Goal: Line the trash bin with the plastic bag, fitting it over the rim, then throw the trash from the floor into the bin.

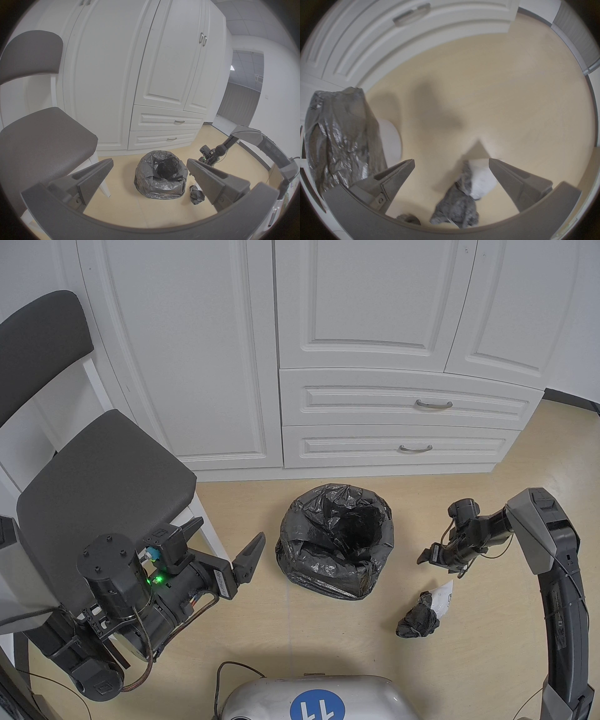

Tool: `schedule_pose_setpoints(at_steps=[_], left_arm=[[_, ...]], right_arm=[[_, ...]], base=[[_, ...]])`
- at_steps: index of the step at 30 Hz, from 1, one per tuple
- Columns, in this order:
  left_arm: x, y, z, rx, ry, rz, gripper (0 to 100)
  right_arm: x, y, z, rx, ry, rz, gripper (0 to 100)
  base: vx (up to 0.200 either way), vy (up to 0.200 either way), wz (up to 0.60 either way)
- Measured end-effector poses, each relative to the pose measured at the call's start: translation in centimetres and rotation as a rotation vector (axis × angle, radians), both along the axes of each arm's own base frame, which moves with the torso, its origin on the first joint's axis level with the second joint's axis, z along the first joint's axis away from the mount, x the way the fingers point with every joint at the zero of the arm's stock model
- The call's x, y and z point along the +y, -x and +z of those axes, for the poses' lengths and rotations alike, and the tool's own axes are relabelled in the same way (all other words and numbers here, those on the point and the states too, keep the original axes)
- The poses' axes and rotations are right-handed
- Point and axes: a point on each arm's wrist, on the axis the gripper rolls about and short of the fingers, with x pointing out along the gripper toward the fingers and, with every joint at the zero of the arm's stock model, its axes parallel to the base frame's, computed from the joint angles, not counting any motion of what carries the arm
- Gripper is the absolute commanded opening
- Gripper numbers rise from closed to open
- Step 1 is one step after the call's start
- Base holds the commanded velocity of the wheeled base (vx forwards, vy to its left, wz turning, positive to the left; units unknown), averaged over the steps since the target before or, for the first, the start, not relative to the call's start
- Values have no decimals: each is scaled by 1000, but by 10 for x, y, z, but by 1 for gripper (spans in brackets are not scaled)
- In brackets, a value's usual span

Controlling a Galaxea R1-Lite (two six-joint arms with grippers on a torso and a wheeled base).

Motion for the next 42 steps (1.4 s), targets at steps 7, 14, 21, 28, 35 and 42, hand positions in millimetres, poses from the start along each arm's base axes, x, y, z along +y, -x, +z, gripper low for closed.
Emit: schedule_pose_setpoints(at_steps=[7,14,21,28,35,42], left_arm=[[1,-1,-1,-2,-6,8,100],[2,-1,-2,-2,-9,10,100],[1,0,-3,1,-12,5,100],[0,0,-3,3,-12,2,100],[-2,1,-5,8,-17,-6,100],[-3,2,-6,11,-19,-14,100]], right_arm=[[-51,-1,0,147,63,32,100],[-55,2,-15,217,74,67,100],[-27,6,-22,278,87,115,100],[-10,7,-31,304,138,104,100],[-3,2,-45,255,160,93,100],[-3,-5,-60,188,180,92,100]], base=[[0,0,0],[0,0,0],[0,0,0],[0,0,0],[0,0,0],[0,0,0]])
